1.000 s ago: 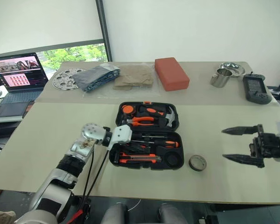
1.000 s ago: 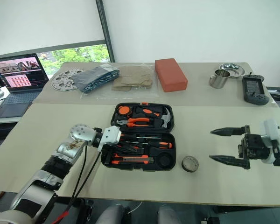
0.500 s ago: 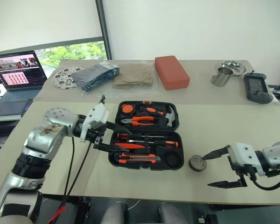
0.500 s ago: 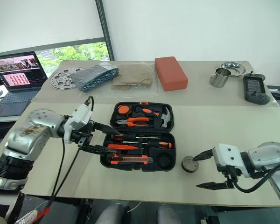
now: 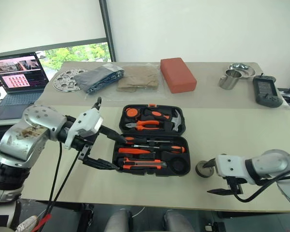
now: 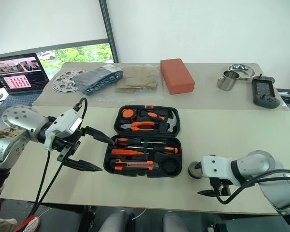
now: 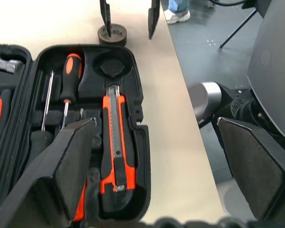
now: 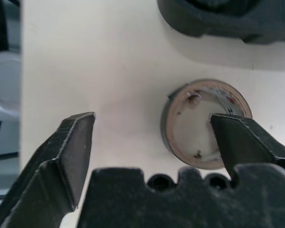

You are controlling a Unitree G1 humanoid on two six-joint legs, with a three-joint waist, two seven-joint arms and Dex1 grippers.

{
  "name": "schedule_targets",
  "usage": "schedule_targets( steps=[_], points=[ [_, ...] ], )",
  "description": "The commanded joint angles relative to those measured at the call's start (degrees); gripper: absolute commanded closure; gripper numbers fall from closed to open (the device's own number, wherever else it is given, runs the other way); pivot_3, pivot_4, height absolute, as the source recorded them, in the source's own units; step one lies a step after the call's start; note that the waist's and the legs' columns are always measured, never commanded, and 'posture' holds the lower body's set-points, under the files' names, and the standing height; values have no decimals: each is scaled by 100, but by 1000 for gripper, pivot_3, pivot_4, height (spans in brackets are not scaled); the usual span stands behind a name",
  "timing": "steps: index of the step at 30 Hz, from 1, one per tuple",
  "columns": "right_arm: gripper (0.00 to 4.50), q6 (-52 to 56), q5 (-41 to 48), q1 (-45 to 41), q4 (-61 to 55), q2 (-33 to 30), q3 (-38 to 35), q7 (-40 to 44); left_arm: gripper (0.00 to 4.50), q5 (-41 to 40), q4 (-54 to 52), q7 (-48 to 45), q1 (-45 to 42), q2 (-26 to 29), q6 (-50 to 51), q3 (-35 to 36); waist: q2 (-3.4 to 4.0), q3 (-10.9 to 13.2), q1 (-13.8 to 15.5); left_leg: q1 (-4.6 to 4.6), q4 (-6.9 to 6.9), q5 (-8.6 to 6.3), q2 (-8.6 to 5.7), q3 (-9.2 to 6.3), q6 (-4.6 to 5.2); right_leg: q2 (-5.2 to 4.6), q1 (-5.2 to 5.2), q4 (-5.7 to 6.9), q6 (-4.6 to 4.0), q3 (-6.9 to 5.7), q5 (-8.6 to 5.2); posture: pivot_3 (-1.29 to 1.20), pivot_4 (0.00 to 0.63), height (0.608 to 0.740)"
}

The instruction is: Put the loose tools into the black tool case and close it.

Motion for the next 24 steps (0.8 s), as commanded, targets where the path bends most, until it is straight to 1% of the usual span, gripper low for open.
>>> schedule_targets(
  steps=[1, 2, 4, 5, 6, 8, 9, 14, 18, 21, 24],
  points=[
    [1736, -19, -139, -179, -29, -5, 55, -46, 0, -165, -146, -33, -38, 150, 13, 268, 0, 0, 2, 0, 0, 0, 0, 0, 0, 0, 0, 1, 0, 0, 0, 0, 150, 740],
    [2064, -39, -180, -216, 9, 1, 99, -51, 0, -161, -149, -26, -31, 159, -2, 277, 0, 0, 8, 0, 0, 0, 0, 0, 0, 0, 0, 1, -1, -1, -1, 0, 150, 740],
    [2856, -93, -269, -281, 66, 4, 176, -61, 0, -172, -176, -3, -6, 171, -11, 313, 1, -1, 11, 0, 0, 0, 0, 0, 0, 1, -1, 1, -3, -2, -1, 0, 150, 740],
    [3140, -73, -273, -333, 63, 26, 202, -69, 0, -236, -219, 22, 13, 187, 44, 381, 1, -1, 13, 0, 0, 0, 0, 1, 0, 1, -1, 1, -4, -1, 0, 0, 150, 740],
    [3552, -58, -271, -367, 52, 33, 217, -65, 0, -277, -249, 37, 32, 207, 78, 436, 2, -1, 12, 0, 0, 0, 0, 0, 0, 0, -1, 1, -8, -2, 2, 0, 150, 740],
    [4210, -38, -262, -418, 37, 41, 228, -50, 0, -318, -268, 62, 66, 261, 101, 515, 2, -1, 12, 0, -1, 0, 2, 0, 0, 1, -2, 1, -12, -2, 3, 0, 150, 740],
    [4459, -33, -262, -436, 36, 39, 228, -41, 0, -326, -265, 72, 81, 286, 97, 539, 3, -2, 13, -1, -1, 0, 2, 0, 0, 1, -2, 1, -12, -2, 4, 0, 150, 740],
    [4459, -63, -197, -583, -20, -3, 180, 50, 0, -388, -323, 161, 273, 437, 200, 790, 5, -3, 11, 2, -1, 0, 1, 0, 0, 1, -1, 3, -12, -2, 3, 0, 150, 740],
    [4459, 74, -73, -1019, -295, 101, 248, 173, 0, -564, -445, 328, 524, 532, 372, 1098, 8, -5, -16, 3, -2, 0, 4, 1, 0, 1, -4, 6, -15, -1, 4, 0, 150, 740],
    [4459, 430, 15, -1584, -694, 398, 557, 228, 0, -759, -665, 530, 842, 612, 585, 1435, 9, -6, -60, 9, -3, 0, 8, -1, 0, 4, -2, 12, -14, -4, 3, 0, 150, 740],
    [4459, 582, 74, -1884, -867, 544, 802, 385, 0, -847, -841, 646, 1082, 648, 642, 1592, 6, -5, -91, 10, -5, 0, 15, -5, 0, 6, -3, 15, -17, -7, 3, 0, 150, 740]
  ],
)
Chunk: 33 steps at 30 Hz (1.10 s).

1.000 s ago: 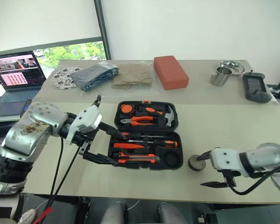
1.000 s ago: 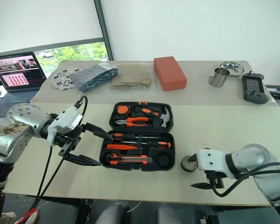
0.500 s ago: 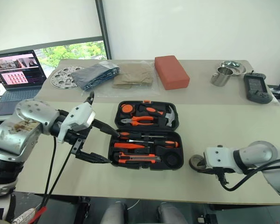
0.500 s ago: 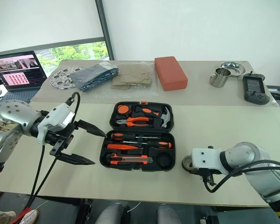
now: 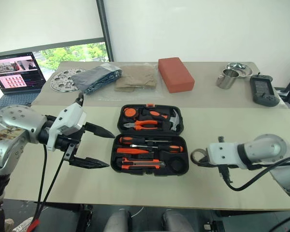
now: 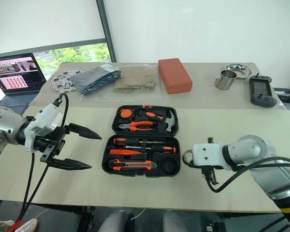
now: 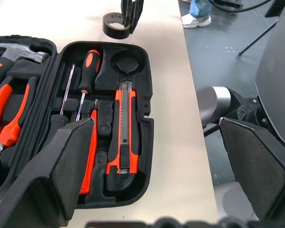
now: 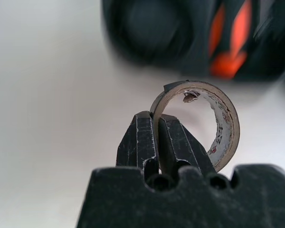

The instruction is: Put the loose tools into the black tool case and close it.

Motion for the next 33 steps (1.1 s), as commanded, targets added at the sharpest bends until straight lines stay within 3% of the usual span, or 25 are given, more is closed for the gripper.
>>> schedule_targets(
  steps=[1, 12, 13, 15, 22, 24, 30, 33],
  points=[
    [4459, 250, 130, -334, -336, 144, 306, 180, 0, -213, -289, 183, 172, 121, 92, 360, 0, 0, -4, -1, -1, 0, 0, -2, 0, -1, 0, 0, -2, -1, 0, 0, 150, 740],
    [4459, 21, -215, -905, 23, 462, 974, 366, 0, -469, -633, 571, 598, 206, 188, 751, -5, 0, -4, 2, 0, 0, -2, 0, 0, -10, -1, 2, -7, -7, 1, 0, 150, 740],
    [3714, 5, -220, -909, 37, 468, 974, 379, 0, -480, -640, 586, 611, 212, 185, 757, -5, 0, -5, 2, 0, 0, -2, -1, 0, -10, -1, 3, -8, -7, 1, 0, 150, 740],
    [3205, -44, -236, -913, 62, 478, 977, 407, 0, -491, -654, 622, 659, 230, 178, 782, -5, 0, -7, 3, 0, 0, -2, 0, 0, -9, -1, 5, -9, -8, 0, 0, 150, 740],
    [624, -33, -146, -850, -33, 439, 897, 511, 0, -478, -561, 652, 752, 300, 108, 811, -5, 0, -17, 8, 0, 0, -3, 1, 0, -9, -2, 15, -12, -10, -2, 0, 150, 740],
    [102, -14, -100, -854, -22, 442, 820, 493, 0, -421, -450, 659, 766, 282, 60, 796, -5, 0, -18, 10, 0, 0, -3, 2, 0, -10, -3, 21, -13, -9, -3, 0, 150, 740],
    [102, 525, 594, -954, 608, 716, 92, 222, 0, -355, 407, 1247, 546, -324, 81, 658, -11, 3, -19, 27, 0, 0, -4, 3, 0, -9, -1, 45, -22, -9, -8, 0, 150, 740],
    [102, 987, 1190, -1006, 1253, 906, -424, 171, 0, -321, 1107, 1031, 460, -553, -12, 513, -22, 5, -21, 33, 1, 0, -5, 2, 0, -9, 1, 50, -23, -10, -8, 0, 150, 740]
  ],
)
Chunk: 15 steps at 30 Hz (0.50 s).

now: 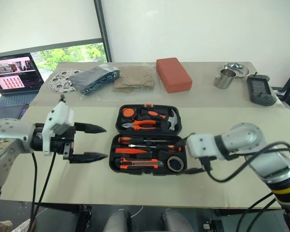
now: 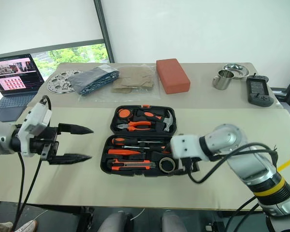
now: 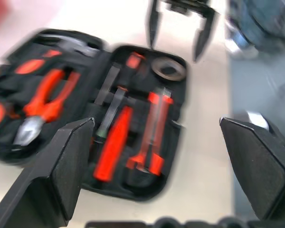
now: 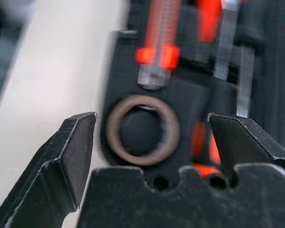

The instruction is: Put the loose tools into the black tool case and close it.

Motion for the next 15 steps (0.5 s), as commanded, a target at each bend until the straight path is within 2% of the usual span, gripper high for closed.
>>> schedule_targets(
  steps=[1, 5, 7, 13, 15],
  points=[
    [102, 593, 678, -225, 715, 212, -695, -178, 0, 146, 820, -109, -242, -112, -83, -159, -7, 3, -7, -2, -1, 0, -2, 0, 0, 0, -2, -1, -1, 0, 0, 0, 150, 740],
    [102, 922, 639, -541, 1993, 404, -797, -456, 0, 1023, 2464, 176, -1174, -383, -55, -953, -12, 3, 7, 5, -1, 0, -9, 2, 0, 1, -1, 0, -3, -2, 2, 0, 150, 740],
    [102, 1472, 713, -859, 2620, 560, -789, -585, 0, 1343, 3285, 225, -1745, -605, -53, -1234, -13, 3, 12, 1, -1, 1, -12, 1, 1, 2, -4, 0, -3, -4, 2, 0, 150, 740],
    [102, 2718, 934, -2029, 4284, 1180, -1023, -1033, 0, 1545, 5411, -243, -3315, -1304, 631, -1551, -10, 0, -15, -47, 1, 2, -15, 1, 3, 5, -58, 20, -4, -3, 3, 0, 150, 740],
    [0, 3181, 959, -2416, 4829, 1323, -1114, -1239, 487, 1712, 5987, -329, -3663, -1501, 631, -1630, -8, -1, -12, -46, 0, 2, -17, 0, 3, 6, -65, 32, -5, -8, 4, 0, 150, 740]
  ],
)
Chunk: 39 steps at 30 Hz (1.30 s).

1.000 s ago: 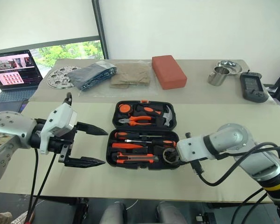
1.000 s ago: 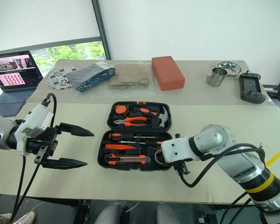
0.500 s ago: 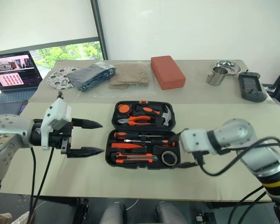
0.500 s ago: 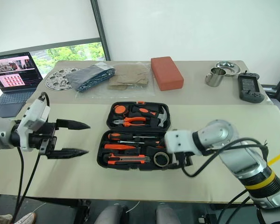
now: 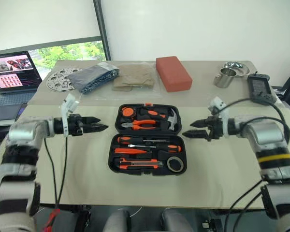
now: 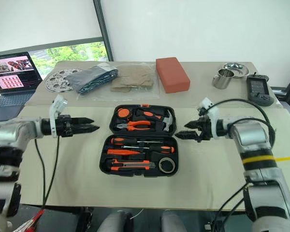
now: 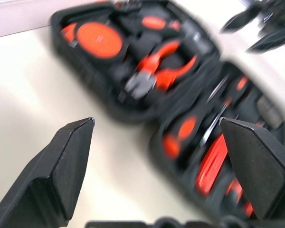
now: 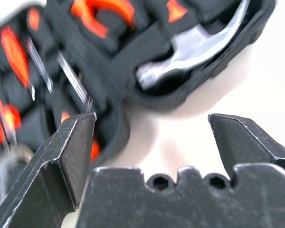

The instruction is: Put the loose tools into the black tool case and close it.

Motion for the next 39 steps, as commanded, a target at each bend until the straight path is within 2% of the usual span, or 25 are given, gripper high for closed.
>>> schedule_targets(
  steps=[1, 7, 12, 15, 16, 17, 26, 38, 39],
  points=[
    [0, 883, 197, -735, 925, 155, -348, -304, 714, 312, 1085, -195, -619, -256, 63, -82, 4, -2, 0, -3, -6, 0, 1, -1, 0, 1, -7, 1, -1, -2, 0, 0, 150, 740],
    [0, 1246, 157, -1346, 2009, 440, -283, -327, 714, 550, 2631, 88, -1447, -627, 354, 257, 5, -3, -8, -23, -7, 0, 6, -1, 1, 0, -26, 7, -2, -34, 1, 0, 150, 740],
    [0, 1001, -3, -1739, 2885, 802, -330, -550, 714, 649, 3318, 442, -1758, -782, 528, 599, 7, -4, -13, -27, -6, 0, 6, -10, 1, -3, -28, 12, -1, -48, 2, 0, 150, 740],
    [731, 900, -35, -1886, 3160, 869, -376, -538, 759, 761, 3417, 424, -1807, -844, 547, 686, 8, -5, -8, -27, -6, 0, 5, -17, 1, -5, -27, 37, -1, -54, 2, 0, 150, 740],
    [1163, 865, -42, -1913, 3217, 876, -382, -512, 759, 792, 3434, 416, -1816, -858, 550, 702, 8, -5, -7, -27, -3, 0, 3, -18, 0, -9, -28, 53, -1, -62, 2, 0, 150, 740],
    [1401, 853, -45, -1928, 3254, 880, -402, -484, 759, 813, 3455, 421, -1821, -874, 554, 731, 8, -5, -6, -26, -3, 0, 3, -18, 0, -14, -28, 54, -1, -75, 2, 0, 150, 740],
    [4463, 723, -153, -1943, 3393, 852, -461, -293, 759, 917, 3526, 485, -1806, -1021, 567, 1061, 8, -5, -49, -23, -7, 0, 9, -29, 0, -11, -33, 62, 0, -99, 2, 0, 150, 740],
    [4463, 358, -191, -1884, 3286, 976, -560, -151, 759, 1096, 3590, 577, -1796, -1164, 482, 1133, 8, -5, -84, -23, -7, 0, 8, -41, -1, -12, -34, 68, 0, -100, 2, 0, 150, 740],
    [4493, 347, -193, -1885, 3291, 976, -564, -154, 1007, 1108, 3587, 567, -1792, -1165, 451, 1152, 9, -5, -94, -23, -8, 1, 8, -42, -1, -12, -34, 69, 0, -101, 2, 0, 150, 740]
  ],
)
